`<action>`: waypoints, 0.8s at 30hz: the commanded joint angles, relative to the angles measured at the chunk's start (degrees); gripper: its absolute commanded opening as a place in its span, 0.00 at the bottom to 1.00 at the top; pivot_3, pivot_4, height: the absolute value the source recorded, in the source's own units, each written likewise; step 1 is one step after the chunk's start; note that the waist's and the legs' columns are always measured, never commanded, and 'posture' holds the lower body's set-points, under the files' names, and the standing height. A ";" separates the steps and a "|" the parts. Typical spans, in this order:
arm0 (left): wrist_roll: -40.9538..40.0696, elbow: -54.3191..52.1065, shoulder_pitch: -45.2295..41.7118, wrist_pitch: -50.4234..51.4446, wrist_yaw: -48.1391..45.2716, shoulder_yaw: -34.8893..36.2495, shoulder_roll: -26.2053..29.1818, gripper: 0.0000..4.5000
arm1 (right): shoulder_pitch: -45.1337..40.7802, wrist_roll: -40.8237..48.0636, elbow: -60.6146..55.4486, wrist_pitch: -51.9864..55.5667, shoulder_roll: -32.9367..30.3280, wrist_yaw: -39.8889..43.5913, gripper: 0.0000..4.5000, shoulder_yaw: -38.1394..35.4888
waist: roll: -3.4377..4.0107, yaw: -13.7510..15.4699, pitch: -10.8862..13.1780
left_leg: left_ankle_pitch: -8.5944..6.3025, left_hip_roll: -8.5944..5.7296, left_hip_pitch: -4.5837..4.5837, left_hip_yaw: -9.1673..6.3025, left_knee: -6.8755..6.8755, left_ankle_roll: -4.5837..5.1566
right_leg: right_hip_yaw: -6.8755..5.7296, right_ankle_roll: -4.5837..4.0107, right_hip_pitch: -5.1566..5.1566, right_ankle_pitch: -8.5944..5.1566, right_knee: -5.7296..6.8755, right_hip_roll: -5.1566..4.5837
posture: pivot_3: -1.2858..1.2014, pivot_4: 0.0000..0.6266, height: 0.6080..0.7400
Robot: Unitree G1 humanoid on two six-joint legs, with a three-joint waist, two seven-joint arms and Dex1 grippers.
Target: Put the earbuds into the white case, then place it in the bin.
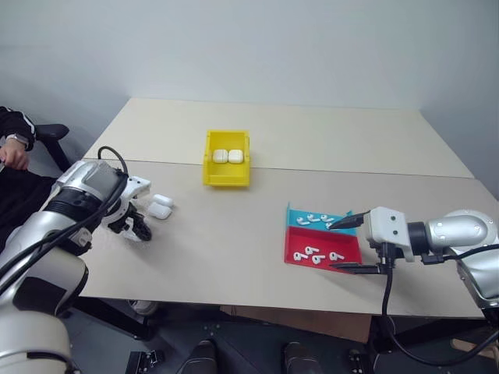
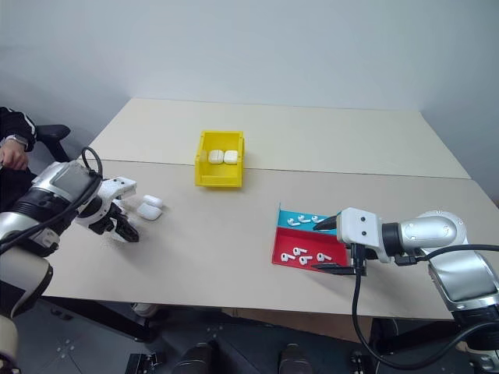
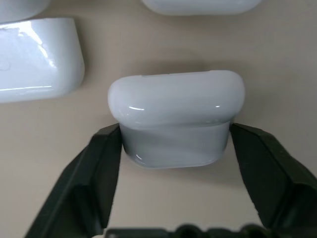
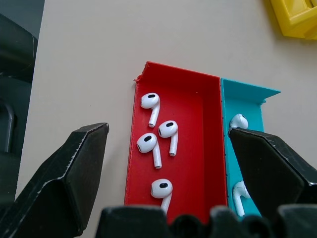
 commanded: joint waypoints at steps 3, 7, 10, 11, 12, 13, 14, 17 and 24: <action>1.37 0.15 -0.07 -0.04 -0.82 1.96 0.41 0.62 | -0.53 0.02 -0.80 -0.89 -0.15 -0.72 1.00 -1.74 | 0.00 0.00 0.00 | 0.00 0.00 0.00 0.00 0.00 0.00 | 0.00 0.00 0.00 0.00 0.00 0.00 | 0.52 0.24 1.00; 1.06 -5.16 0.13 -0.02 1.30 6.18 1.70 0.62 | -0.88 -0.08 -0.49 -1.25 -0.22 -0.85 1.00 -1.84 | -0.01 0.02 0.00 | 0.05 0.00 0.00 -0.01 0.01 0.07 | -0.01 0.00 0.00 0.00 0.02 0.00 | 0.52 0.24 1.00; -1.69 -15.17 -0.70 3.84 -0.81 9.04 4.40 0.62 | -1.31 -0.06 -0.49 -1.51 -0.94 -0.49 1.00 -2.27 | -0.07 -0.04 0.04 | 0.07 0.00 -0.02 -0.02 0.01 0.10 | 0.00 0.00 0.00 0.00 0.01 0.00 | 0.52 0.24 1.00; -3.98 -20.75 0.17 4.37 -1.63 11.87 5.51 0.62 | -1.59 0.00 -0.47 -1.67 -1.33 -0.13 1.00 -2.46 | -0.07 -0.07 0.04 | 0.07 0.00 -0.04 -0.01 0.01 0.10 | 0.00 0.00 -0.01 0.00 0.00 0.00 | 0.52 0.24 1.00; -6.22 -25.54 1.25 4.76 -2.15 14.64 6.20 0.62 | -1.90 0.07 -0.38 -1.77 -1.60 0.17 1.00 -2.59 | -0.07 -0.07 0.04 | 0.07 0.00 -0.05 -0.01 0.01 0.10 | 0.00 0.00 -0.02 0.00 -0.01 0.00 | 0.52 0.24 1.00; -7.68 -28.85 2.22 4.96 -2.16 16.58 6.58 0.62 | -2.14 0.13 -0.15 -1.91 -1.78 0.40 1.00 -2.65 | -0.07 -0.07 0.05 | 0.07 0.00 -0.06 -0.01 -0.02 0.10 | 0.00 0.00 -0.02 -0.01 -0.02 0.00 | 0.52 0.24 1.00; -9.75 -34.87 3.89 5.12 -2.19 18.95 6.90 0.62 | -2.99 0.20 0.36 -2.14 -1.94 0.77 1.00 -2.66 | -0.07 -0.06 0.04 | 0.07 0.01 -0.06 -0.01 -0.02 0.10 | 0.00 0.01 -0.02 -0.02 -0.02 0.00 | 0.52 0.24 1.00; -15.34 -47.15 8.47 6.94 -0.92 26.45 5.07 0.62 | -5.56 0.07 1.62 -1.87 -2.88 2.57 1.00 -1.99 | -0.05 -0.08 0.04 | 0.10 0.01 0.00 0.00 -0.03 0.15 | 0.00 0.02 0.02 -0.03 0.00 0.00 | 0.52 0.24 1.00; -14.35 -64.67 33.57 -28.04 10.65 42.06 -8.60 0.62 | -9.75 0.93 1.36 3.02 -7.05 8.32 1.00 -0.01 | 0.24 -0.55 -0.13 | 0.16 0.01 0.12 -0.03 0.11 0.21 | 0.01 -0.03 0.10 0.01 0.13 0.02 | 0.52 0.24 1.00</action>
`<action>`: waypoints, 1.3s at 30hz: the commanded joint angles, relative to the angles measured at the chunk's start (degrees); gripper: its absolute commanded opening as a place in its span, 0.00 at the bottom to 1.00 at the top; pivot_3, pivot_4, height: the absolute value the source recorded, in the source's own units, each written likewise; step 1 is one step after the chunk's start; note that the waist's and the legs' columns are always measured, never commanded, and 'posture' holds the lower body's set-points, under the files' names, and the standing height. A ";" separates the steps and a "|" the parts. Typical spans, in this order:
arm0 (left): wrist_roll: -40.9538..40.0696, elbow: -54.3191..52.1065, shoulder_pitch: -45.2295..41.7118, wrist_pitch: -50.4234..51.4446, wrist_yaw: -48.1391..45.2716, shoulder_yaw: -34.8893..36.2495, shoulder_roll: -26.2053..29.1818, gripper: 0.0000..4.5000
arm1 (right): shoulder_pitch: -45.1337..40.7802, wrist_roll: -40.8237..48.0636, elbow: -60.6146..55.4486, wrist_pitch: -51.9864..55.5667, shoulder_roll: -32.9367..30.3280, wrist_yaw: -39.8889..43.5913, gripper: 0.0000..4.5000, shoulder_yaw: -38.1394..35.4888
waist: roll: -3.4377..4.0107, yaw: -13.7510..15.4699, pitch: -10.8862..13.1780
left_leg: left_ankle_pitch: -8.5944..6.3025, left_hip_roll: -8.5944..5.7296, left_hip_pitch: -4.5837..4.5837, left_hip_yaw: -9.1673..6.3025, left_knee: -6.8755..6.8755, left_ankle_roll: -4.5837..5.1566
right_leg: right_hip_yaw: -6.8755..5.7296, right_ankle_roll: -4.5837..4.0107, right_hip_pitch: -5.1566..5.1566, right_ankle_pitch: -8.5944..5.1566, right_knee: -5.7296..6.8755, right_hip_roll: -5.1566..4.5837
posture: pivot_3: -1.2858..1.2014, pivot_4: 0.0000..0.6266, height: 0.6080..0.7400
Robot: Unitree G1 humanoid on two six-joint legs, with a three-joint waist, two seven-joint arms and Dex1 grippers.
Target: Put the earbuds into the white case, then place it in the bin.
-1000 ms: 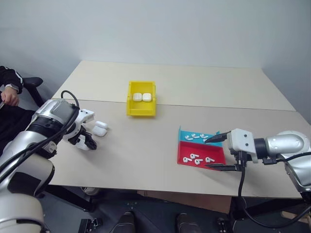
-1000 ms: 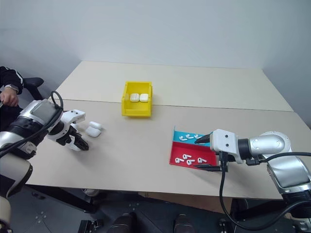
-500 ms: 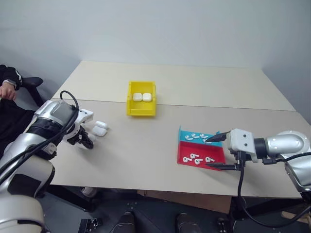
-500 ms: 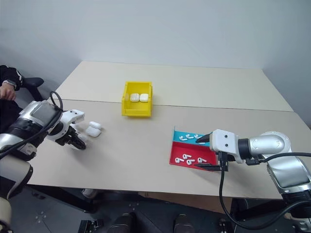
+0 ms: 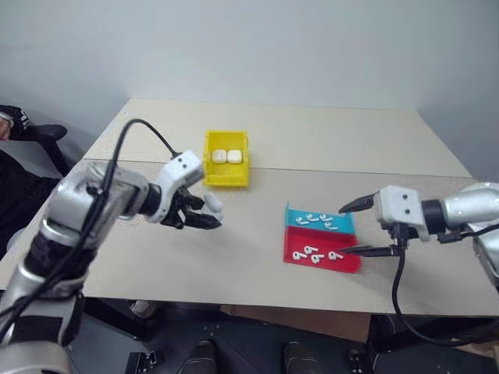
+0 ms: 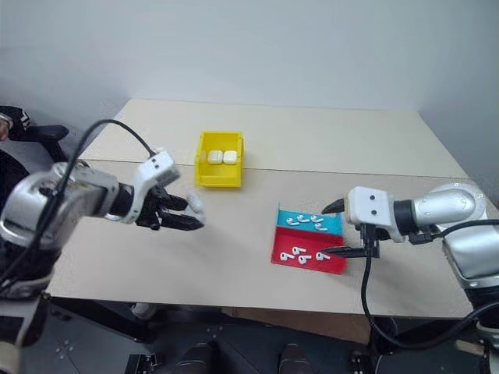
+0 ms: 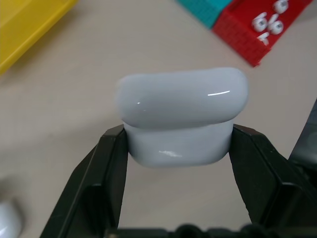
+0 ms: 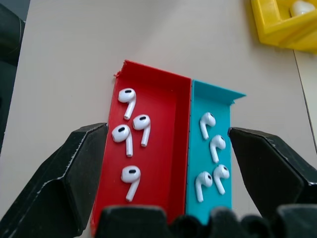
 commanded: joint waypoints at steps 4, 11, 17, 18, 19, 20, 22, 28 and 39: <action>-1.12 -5.30 27.10 -52.07 2.12 13.90 -16.59 0.62 | -1.29 0.12 -3.27 -2.24 -3.50 5.99 1.00 0.21 | 0.27 -0.34 -0.15 | 0.01 0.00 0.40 0.10 -0.16 0.02 | 0.05 -0.07 0.43 -0.03 -0.23 -0.04 | 0.52 0.24 1.00; -1.13 9.03 36.05 -84.73 -1.98 13.20 -28.23 0.62 | -3.57 -4.65 -5.32 -2.18 -4.65 7.30 1.00 4.23 | 0.33 -0.08 -0.22 | -0.27 -0.02 0.83 0.15 -0.02 -0.43 | 0.08 -0.07 0.83 -0.03 -0.28 -0.08 | 0.52 0.24 1.00; -5.31 12.93 36.12 -93.29 -7.75 10.76 -30.97 0.62 | -9.67 -9.57 -5.33 5.57 -4.90 8.95 1.00 10.74 | 0.34 0.01 -0.22 | -0.28 -0.04 0.74 0.21 0.11 -0.43 | 0.11 -0.07 0.83 -0.03 -0.27 -0.14 | 0.52 0.24 1.00; -5.63 12.06 36.07 -92.35 -8.57 9.91 -30.08 0.62 | -10.88 -11.17 -5.09 6.64 -4.64 9.22 1.00 12.37 | 0.34 0.00 -0.22 | -0.28 -0.04 0.74 0.21 0.10 -0.43 | 0.10 -0.07 0.82 -0.03 -0.24 -0.14 | 0.52 0.24 1.00; -5.91 11.45 36.04 -91.70 -9.15 9.28 -29.39 0.62 | -11.78 -12.34 -4.91 7.45 -4.44 9.41 1.00 13.57 | 0.34 -0.04 -0.22 | -0.28 -0.04 0.72 0.21 0.05 -0.43 | 0.11 -0.07 0.77 -0.03 -0.22 -0.13 | 0.52 0.24 1.00; -6.50 10.95 35.97 -91.12 -9.84 8.72 -28.73 0.62 | -12.64 -13.32 -4.64 8.41 -4.15 9.61 1.00 14.71 | 0.34 -0.05 -0.22 | -0.28 -0.03 0.73 0.19 0.01 -0.43 | 0.10 -0.07 0.74 -0.03 -0.19 -0.12 | 0.52 0.24 1.00; -6.80 9.44 35.91 -89.47 -10.69 7.62 -26.74 0.62 | -13.98 -15.29 -4.14 9.87 -3.59 9.81 1.00 16.65 | 0.35 -0.07 -0.22 | -0.28 -0.02 0.74 0.18 -0.07 -0.43 | 0.09 -0.07 0.71 -0.03 -0.18 -0.10 | 0.52 0.24 1.00; -7.54 3.89 35.74 -82.35 -9.20 5.89 -21.40 0.62 | -16.24 -20.10 -3.02 12.97 -0.95 8.80 1.00 20.76 | 0.35 -0.12 -0.22 | -0.28 -0.02 0.72 0.21 -0.07 -0.44 | 0.10 -0.07 0.71 -0.03 -0.22 -0.12 | 0.52 0.24 1.00; -12.29 -2.48 35.45 -72.58 -3.88 6.51 -20.59 0.62 | -17.20 -26.39 -0.78 17.53 4.23 7.36 0.80 25.17 | 0.34 -0.59 -0.22 | -0.28 -0.02 0.72 0.18 -0.08 -0.44 | 0.08 -0.07 0.71 -0.03 -0.20 -0.12 | 0.52 0.24 1.00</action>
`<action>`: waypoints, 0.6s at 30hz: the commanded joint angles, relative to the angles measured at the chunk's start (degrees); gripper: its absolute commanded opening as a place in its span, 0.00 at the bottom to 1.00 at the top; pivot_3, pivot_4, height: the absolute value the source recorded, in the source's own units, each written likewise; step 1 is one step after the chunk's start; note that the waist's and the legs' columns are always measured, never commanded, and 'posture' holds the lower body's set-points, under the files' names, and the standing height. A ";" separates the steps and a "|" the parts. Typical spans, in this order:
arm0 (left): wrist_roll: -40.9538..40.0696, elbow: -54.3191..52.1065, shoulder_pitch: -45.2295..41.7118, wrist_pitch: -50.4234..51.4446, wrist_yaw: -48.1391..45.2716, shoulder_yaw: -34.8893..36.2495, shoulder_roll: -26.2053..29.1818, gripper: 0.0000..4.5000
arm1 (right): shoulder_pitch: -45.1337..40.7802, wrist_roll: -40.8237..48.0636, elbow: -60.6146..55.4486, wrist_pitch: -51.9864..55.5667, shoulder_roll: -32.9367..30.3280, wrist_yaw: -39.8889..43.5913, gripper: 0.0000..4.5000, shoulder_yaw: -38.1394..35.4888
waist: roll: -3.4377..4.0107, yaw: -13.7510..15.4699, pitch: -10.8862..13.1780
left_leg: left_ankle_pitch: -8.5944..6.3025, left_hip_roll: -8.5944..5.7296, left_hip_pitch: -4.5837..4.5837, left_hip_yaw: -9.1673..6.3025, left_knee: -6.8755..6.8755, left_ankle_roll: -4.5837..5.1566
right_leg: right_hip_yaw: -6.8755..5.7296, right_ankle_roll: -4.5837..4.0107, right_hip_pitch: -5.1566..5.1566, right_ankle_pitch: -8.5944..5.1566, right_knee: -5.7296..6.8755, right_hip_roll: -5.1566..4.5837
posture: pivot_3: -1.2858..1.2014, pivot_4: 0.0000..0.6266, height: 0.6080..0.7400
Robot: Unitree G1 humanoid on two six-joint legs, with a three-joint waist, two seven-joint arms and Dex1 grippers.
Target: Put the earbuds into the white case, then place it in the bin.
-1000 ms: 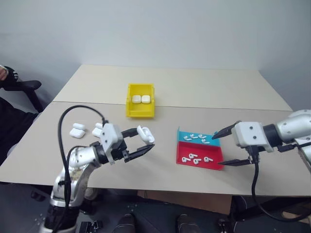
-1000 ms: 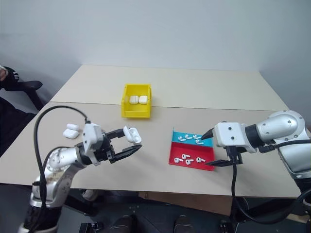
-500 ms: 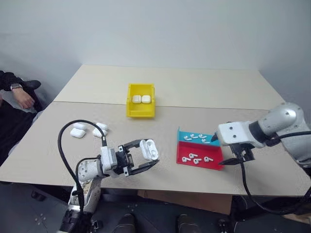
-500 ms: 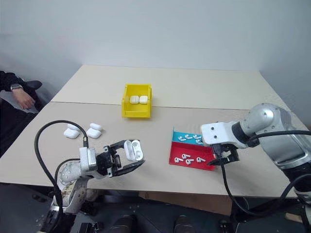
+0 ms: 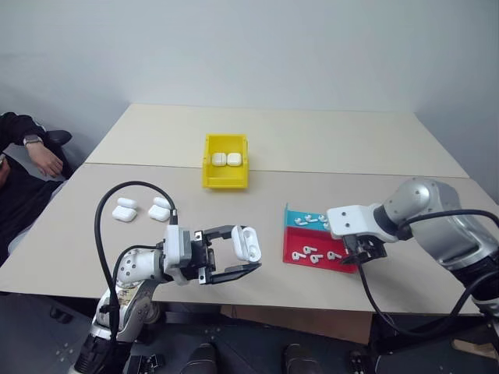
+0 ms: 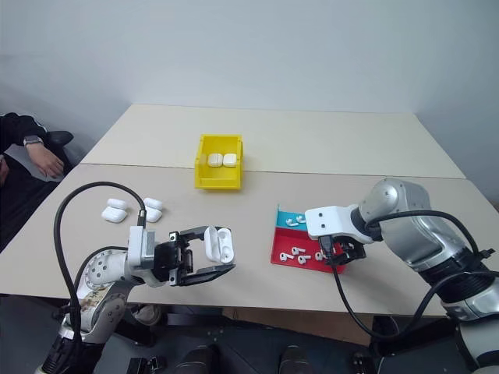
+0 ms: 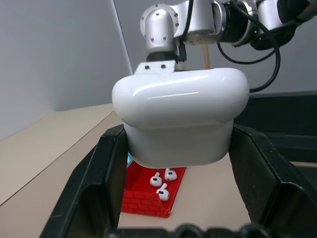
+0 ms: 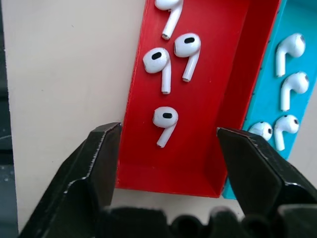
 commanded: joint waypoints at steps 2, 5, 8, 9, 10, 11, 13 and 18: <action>-2.10 -3.54 -0.52 1.95 1.16 0.71 0.71 0.62 | -2.18 -3.00 0.25 2.97 1.10 -0.56 0.80 0.79 | 0.00 -0.28 0.00 | 0.00 0.00 0.00 0.00 -0.03 0.00 | -0.01 0.00 0.00 0.00 0.00 0.01 | 0.52 0.24 1.00; -2.15 -3.56 -0.25 1.75 0.20 0.78 1.35 0.62 | -2.76 -3.97 1.18 4.67 2.31 -0.73 0.80 1.66 | 0.00 -0.57 0.00 | 0.00 0.00 0.01 -0.01 -0.04 0.00 | -0.02 0.00 -0.01 0.00 0.00 0.01 | 0.52 0.24 1.00; -1.89 -4.07 -0.34 2.75 0.93 1.02 2.00 0.62 | -2.85 -4.69 1.72 5.12 3.33 -1.40 0.68 1.93 | 0.00 -0.67 0.00 | 0.00 0.00 0.00 -0.01 -0.03 0.00 | -0.01 0.00 -0.01 0.00 -0.01 0.01 | 0.52 0.24 1.00; -2.14 -4.41 -0.41 3.28 1.03 1.25 2.40 0.62 | -2.98 -4.79 2.07 5.57 3.89 -1.79 0.68 1.85 | 0.00 -0.72 0.00 | 0.00 0.00 0.01 -0.01 -0.03 0.00 | -0.01 0.00 -0.01 0.00 -0.01 0.01 | 0.52 0.24 1.00; -2.38 -4.61 -0.47 3.57 1.06 1.41 2.68 0.62 | -3.12 -4.91 2.33 5.61 4.13 -1.66 0.68 1.94 | 0.00 -0.75 0.00 | 0.00 0.00 0.01 -0.01 -0.04 0.00 | -0.02 0.00 -0.02 0.00 -0.01 0.01 | 0.52 0.24 1.00; -2.58 -4.73 -0.51 3.73 1.09 1.54 2.85 0.62 | -3.21 -5.03 2.48 5.53 4.24 -1.41 0.68 2.05 | 0.00 -0.75 0.00 | 0.00 0.00 0.01 -0.03 -0.05 0.00 | -0.01 0.00 -0.02 0.00 0.00 0.01 | 0.52 0.24 1.00; -2.71 -4.93 -0.43 4.02 1.22 1.67 3.15 0.62 | -3.35 -5.46 2.77 5.73 4.59 -1.24 0.68 2.32 | 0.00 -0.70 0.00 | 0.00 0.00 0.01 -0.02 -0.07 0.00 | -0.01 0.00 -0.03 0.00 -0.01 0.01 | 0.52 0.24 1.00; -2.44 -5.43 0.11 4.56 1.18 1.73 3.79 0.62 | -3.58 -6.04 3.67 6.24 5.88 -1.04 0.68 3.22 | 0.00 -0.75 0.00 | 0.00 0.00 0.00 -0.01 -0.10 0.00 | -0.01 -0.01 -0.05 0.00 -0.04 0.01 | 0.52 0.24 1.00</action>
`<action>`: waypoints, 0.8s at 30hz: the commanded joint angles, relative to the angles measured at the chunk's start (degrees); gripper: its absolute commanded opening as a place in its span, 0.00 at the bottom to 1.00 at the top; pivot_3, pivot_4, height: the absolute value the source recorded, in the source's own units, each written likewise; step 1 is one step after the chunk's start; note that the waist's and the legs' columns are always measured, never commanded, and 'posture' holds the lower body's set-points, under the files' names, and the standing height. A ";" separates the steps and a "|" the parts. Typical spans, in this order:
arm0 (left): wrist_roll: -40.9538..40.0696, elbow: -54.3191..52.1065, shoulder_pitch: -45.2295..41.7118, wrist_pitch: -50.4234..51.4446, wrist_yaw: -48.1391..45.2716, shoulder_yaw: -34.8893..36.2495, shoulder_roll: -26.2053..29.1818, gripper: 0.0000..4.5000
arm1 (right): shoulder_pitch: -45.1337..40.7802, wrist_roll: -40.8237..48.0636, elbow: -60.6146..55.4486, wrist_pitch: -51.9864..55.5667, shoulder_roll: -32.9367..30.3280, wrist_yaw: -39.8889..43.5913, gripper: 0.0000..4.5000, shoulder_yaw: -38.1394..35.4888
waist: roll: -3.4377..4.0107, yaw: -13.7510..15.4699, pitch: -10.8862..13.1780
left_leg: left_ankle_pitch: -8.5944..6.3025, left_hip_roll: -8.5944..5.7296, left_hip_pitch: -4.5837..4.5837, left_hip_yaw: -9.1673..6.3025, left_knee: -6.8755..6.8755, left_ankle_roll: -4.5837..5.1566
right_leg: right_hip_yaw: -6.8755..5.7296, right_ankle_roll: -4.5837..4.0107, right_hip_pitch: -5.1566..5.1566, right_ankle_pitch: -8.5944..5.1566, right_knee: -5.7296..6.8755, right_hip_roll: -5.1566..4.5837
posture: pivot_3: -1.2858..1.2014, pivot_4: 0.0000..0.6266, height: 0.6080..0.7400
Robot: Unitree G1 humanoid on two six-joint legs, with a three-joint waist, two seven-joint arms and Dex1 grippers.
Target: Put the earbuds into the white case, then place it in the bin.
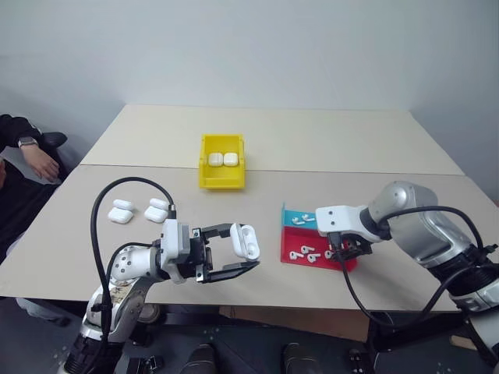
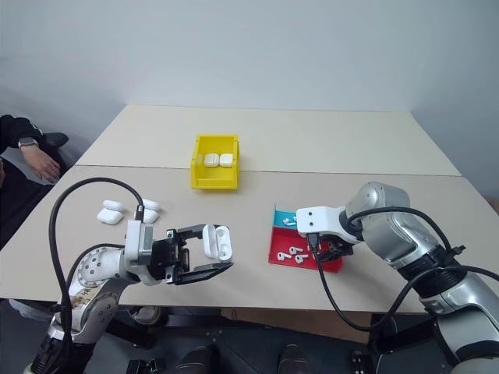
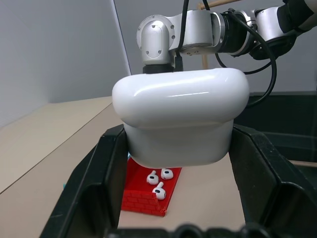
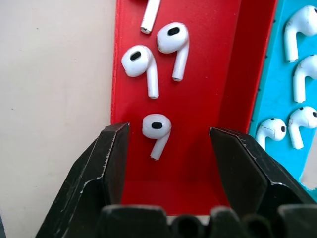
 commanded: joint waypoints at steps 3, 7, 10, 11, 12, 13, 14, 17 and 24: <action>-0.85 -2.74 0.57 0.03 0.35 0.93 0.72 0.62 | -1.37 -2.17 1.36 0.33 0.77 -0.83 0.68 0.85 | 0.00 0.01 0.00 | 0.00 0.00 0.00 0.00 -0.02 0.00 | 0.00 0.00 -0.02 0.00 0.01 0.00 | 0.52 0.24 1.00; -1.04 -3.46 1.19 0.50 0.52 1.03 1.19 0.62 | -1.27 -2.49 1.98 0.21 1.10 -0.97 0.68 1.04 | 0.00 0.00 0.00 | 0.00 0.00 -0.02 0.01 -0.02 0.00 | 0.00 0.00 -0.03 0.00 -0.02 0.00 | 0.52 0.24 1.00; -1.04 -3.69 1.38 0.64 0.76 1.07 1.33 0.62 | -1.09 -1.88 1.73 0.51 1.45 -0.68 0.68 0.60 | 0.00 -0.02 0.00 | 0.00 0.00 -0.03 0.00 -0.05 0.00 | 0.00 0.00 -0.06 0.00 -0.02 0.00 | 0.52 0.24 1.00; -1.03 -3.68 1.39 0.49 0.75 1.06 1.32 0.62 | -1.11 -2.00 1.68 0.67 1.54 -0.70 0.68 0.67 | 0.00 -0.03 0.00 | 0.00 0.00 -0.03 0.00 -0.06 0.00 | 0.00 0.00 -0.06 0.00 -0.01 0.00 | 0.52 0.24 1.00; -1.03 -3.70 1.40 0.40 0.77 1.05 1.32 0.62 | -1.11 -2.16 1.63 0.76 1.58 -0.71 0.68 0.74 | 0.00 -0.03 0.00 | 0.00 0.00 -0.03 0.00 -0.06 0.00 | 0.00 0.00 -0.07 0.00 -0.01 0.00 | 0.52 0.24 1.00; -0.97 -3.76 1.42 0.44 0.87 1.02 1.34 0.62 | -1.08 -2.35 1.64 0.71 1.59 -0.74 0.68 0.82 | 0.00 0.00 0.00 | 0.00 0.00 -0.03 0.00 -0.06 -0.01 | 0.00 -0.01 -0.06 0.00 -0.02 0.00 | 0.52 0.24 1.00; -0.90 -3.75 1.42 0.46 0.96 0.98 1.32 0.62 | -0.99 -2.27 1.63 0.45 1.59 -0.62 0.64 0.82 | 0.00 0.01 0.00 | 0.00 0.00 -0.03 0.00 -0.06 -0.01 | 0.00 0.00 -0.06 0.00 -0.02 0.00 | 0.52 0.24 1.00; -0.79 -3.73 1.51 0.33 1.05 0.94 1.33 0.62 | -0.70 -2.19 1.30 0.05 1.63 -0.80 0.56 0.68 | 0.00 0.01 0.00 | 0.00 0.00 -0.04 0.00 -0.06 -0.01 | 0.00 -0.01 -0.06 0.00 -0.05 0.00 | 0.52 0.24 1.00; -0.83 -3.91 1.62 0.85 1.47 0.81 1.77 0.62 | -0.56 -2.54 1.30 0.09 1.46 -0.62 0.56 1.08 | 0.00 -0.01 0.00 | -0.01 0.00 -0.06 0.00 -0.09 -0.01 | 0.00 -0.01 -0.10 -0.01 -0.05 0.00 | 0.52 0.24 1.00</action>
